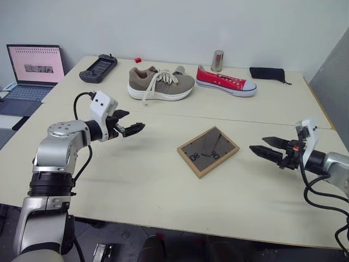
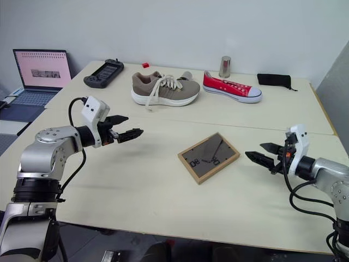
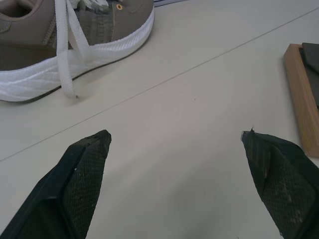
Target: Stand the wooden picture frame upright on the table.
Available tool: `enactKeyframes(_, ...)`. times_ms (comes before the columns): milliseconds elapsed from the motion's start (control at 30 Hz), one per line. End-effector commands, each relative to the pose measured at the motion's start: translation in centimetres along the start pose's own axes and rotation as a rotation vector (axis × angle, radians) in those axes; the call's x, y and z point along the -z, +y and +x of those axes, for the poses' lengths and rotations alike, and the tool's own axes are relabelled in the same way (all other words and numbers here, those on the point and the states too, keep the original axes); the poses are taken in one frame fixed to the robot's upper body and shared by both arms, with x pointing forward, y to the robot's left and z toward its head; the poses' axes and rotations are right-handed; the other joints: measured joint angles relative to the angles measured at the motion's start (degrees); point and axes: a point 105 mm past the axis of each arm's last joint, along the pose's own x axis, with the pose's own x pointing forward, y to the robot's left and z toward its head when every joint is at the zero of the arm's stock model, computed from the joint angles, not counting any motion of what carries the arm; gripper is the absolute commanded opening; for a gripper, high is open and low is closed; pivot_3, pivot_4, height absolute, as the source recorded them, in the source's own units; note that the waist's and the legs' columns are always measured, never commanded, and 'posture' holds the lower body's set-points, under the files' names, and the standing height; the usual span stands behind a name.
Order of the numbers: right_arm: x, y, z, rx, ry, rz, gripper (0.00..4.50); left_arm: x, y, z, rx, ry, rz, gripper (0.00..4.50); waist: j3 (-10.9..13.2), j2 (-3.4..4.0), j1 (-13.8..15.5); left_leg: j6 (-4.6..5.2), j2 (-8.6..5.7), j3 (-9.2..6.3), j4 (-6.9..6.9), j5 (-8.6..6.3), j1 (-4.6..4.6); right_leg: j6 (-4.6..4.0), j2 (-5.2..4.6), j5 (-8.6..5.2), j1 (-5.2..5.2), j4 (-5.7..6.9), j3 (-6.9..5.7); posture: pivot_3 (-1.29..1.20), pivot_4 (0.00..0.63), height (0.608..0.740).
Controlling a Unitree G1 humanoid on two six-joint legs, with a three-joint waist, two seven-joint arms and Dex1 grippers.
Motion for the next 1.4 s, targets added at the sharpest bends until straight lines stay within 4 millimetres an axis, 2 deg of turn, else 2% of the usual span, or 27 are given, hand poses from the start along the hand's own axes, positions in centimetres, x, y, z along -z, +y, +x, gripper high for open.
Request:
enactKeyframes(33,-0.8,0.4,-0.7,0.005,-0.004,-0.071,4.43,-1.3,0.1,-0.5,-0.006,-0.030,0.068,4.50,0.00,0.00,0.02,0.00,0.00,0.00,0.00,0.00,0.00,0.00,0.00,0.00,0.00,0.00,0.00,0.00,0.150,0.740)
enactKeyframes(200,-0.7,0.8,-1.0,0.016,-0.009,-0.069,4.43,-1.3,0.5,0.3,-0.047,-0.031,0.047,4.50,0.00,-0.01,0.15,0.00,-0.01,0.01,0.01,0.00,0.00,0.00,-0.01,0.00,0.02,-0.02,0.02,0.00,0.150,0.740)
enactKeyframes(400,-0.4,0.3,-0.8,0.058,-0.016,-0.064,4.43,-1.6,1.1,0.8,-0.075,-0.044,0.024,4.50,0.00,-0.01,0.12,0.00,0.00,-0.01,0.02,0.00,0.00,0.00,0.01,0.00,0.01,-0.01,0.00,0.00,0.150,0.740)
enactKeyframes(767,0.0,1.0,-0.5,0.046,-0.002,-0.069,4.43,-1.1,0.8,0.5,-0.058,-0.041,-0.022,4.50,0.00,-0.01,0.12,0.00,0.00,-0.01,0.02,0.00,0.00,0.00,0.00,0.00,0.01,0.01,0.00,0.00,0.150,0.740)
enactKeyframes(900,0.3,0.4,-0.2,0.086,-0.007,-0.065,3.75,-1.1,0.6,0.7,-0.055,-0.060,-0.038,3.83,0.00,-0.01,0.13,0.00,0.01,-0.01,0.02,0.00,0.00,0.00,0.00,0.00,0.01,0.01,0.00,0.00,0.150,0.740)
enactKeyframes(1067,1.3,0.0,0.3,0.128,0.036,-0.092,2.35,-0.2,-0.6,1.6,-0.030,-0.055,-0.043,2.50,0.00,-0.01,0.13,0.00,0.00,-0.01,0.02,0.00,0.01,0.00,0.00,0.00,0.01,0.02,0.00,0.00,0.150,0.740)
enactKeyframes(1133,1.8,-0.1,0.6,0.146,0.057,-0.110,1.75,0.2,-1.5,2.3,-0.005,-0.046,-0.025,1.99,0.00,-0.01,0.14,0.00,0.00,-0.01,0.02,0.00,0.01,0.00,0.00,0.00,0.01,0.03,0.00,0.00,0.150,0.740)
enactKeyframes(1300,2.7,-0.4,1.8,0.199,0.075,-0.135,0.71,0.9,-3.2,4.7,0.029,-0.056,-0.046,1.01,-0.01,-0.01,0.30,-0.01,-0.01,0.00,0.04,0.00,0.01,0.00,0.00,0.00,0.03,0.02,0.01,0.00,0.150,0.740)
enactKeyframes(1400,3.5,-0.3,2.9,0.215,0.101,-0.154,0.00,1.6,-5.1,6.8,0.075,-0.063,-0.071,0.34,-0.01,-0.01,0.30,-0.01,-0.01,0.00,0.04,0.00,0.00,0.00,0.00,0.00,0.02,0.02,0.02,0.00,0.150,0.740)
